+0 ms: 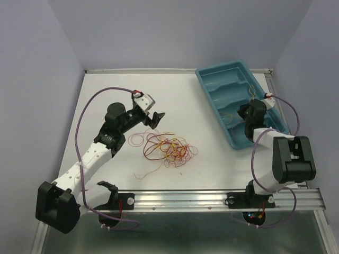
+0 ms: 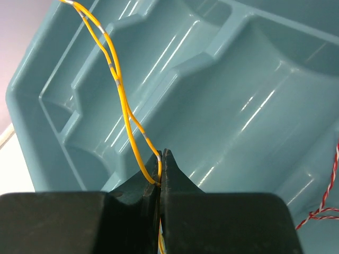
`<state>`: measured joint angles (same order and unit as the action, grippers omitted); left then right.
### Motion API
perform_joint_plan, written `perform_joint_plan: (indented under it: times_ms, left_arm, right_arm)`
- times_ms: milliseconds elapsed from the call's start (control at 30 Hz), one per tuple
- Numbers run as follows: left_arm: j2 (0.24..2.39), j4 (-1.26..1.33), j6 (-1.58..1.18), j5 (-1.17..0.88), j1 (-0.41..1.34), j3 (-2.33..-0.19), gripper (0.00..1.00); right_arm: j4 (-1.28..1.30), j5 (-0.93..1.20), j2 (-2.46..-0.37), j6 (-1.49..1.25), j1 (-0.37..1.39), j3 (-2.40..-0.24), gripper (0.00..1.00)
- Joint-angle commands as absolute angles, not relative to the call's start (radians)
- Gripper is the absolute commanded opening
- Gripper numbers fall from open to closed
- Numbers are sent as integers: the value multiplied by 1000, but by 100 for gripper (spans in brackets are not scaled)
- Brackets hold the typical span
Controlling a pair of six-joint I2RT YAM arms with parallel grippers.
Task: Untangle the cables
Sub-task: Place the cable in the bin.
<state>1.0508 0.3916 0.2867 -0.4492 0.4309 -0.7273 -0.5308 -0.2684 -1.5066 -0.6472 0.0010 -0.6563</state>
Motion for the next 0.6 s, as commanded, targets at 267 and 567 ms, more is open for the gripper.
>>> perform_joint_plan:
  times_ms: [267, 567]
  left_arm:
    - [1037, 459, 295, -462, 433, -715, 96]
    - [1038, 460, 299, -456, 433, -715, 96]
  right_arm:
    - [-434, -354, -1588, -894, -52, -722, 0]
    - [-322, -379, -1621, -947, -51, -813, 1]
